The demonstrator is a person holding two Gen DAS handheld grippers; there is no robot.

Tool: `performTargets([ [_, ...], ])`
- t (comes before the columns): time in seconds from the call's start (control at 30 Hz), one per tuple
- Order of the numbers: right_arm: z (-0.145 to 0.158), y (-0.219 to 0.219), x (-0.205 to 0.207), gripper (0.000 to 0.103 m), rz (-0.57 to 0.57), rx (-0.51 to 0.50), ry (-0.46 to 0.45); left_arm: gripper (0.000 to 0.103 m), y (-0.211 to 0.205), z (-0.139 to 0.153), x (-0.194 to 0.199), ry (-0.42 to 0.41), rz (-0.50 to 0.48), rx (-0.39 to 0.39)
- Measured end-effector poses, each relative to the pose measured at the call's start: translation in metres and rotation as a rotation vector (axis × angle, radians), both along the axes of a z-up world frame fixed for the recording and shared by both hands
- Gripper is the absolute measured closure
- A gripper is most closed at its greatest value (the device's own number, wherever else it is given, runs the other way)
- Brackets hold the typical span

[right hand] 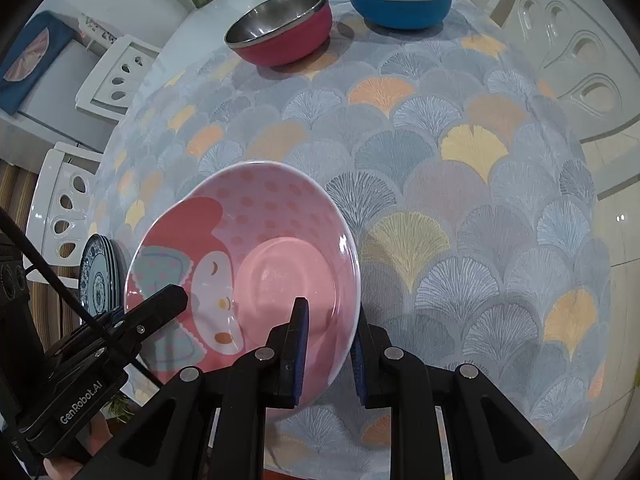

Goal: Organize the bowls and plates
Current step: 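Carry the pink bowl with both tools and lower it beside the plate stack, then open both tools and lift away from the pink bowl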

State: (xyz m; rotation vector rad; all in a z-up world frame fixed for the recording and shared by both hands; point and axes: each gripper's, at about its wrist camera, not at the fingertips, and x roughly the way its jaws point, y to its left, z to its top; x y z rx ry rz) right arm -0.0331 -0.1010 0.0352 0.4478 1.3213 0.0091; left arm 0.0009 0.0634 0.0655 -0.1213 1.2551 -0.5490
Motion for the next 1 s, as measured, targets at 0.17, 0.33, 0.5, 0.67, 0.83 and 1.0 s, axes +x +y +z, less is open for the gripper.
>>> performTargets([
  [0.17,0.009,-0.005,-0.001,0.084,0.004,0.015,0.003,0.091,0.009,0.012,0.0,-0.044,0.003,0.01],
  [0.33,0.029,-0.013,-0.013,0.083,0.007,0.072,0.003,0.09,0.026,0.033,0.001,-0.088,0.009,0.007],
  [0.5,0.064,-0.021,-0.026,0.079,0.013,0.097,-0.061,0.09,0.04,0.065,0.009,-0.146,0.024,-0.037],
  [0.67,0.106,-0.033,-0.017,0.054,-0.009,0.058,-0.19,0.083,0.039,0.109,0.038,-0.236,0.024,-0.098],
  [0.83,0.136,-0.052,0.016,0.054,-0.049,0.065,-0.289,0.075,0.022,0.139,0.072,-0.293,0.017,-0.118],
  [1.0,0.138,-0.067,0.069,0.054,-0.053,0.082,-0.306,0.028,-0.001,0.144,0.117,-0.275,0.044,-0.151],
])
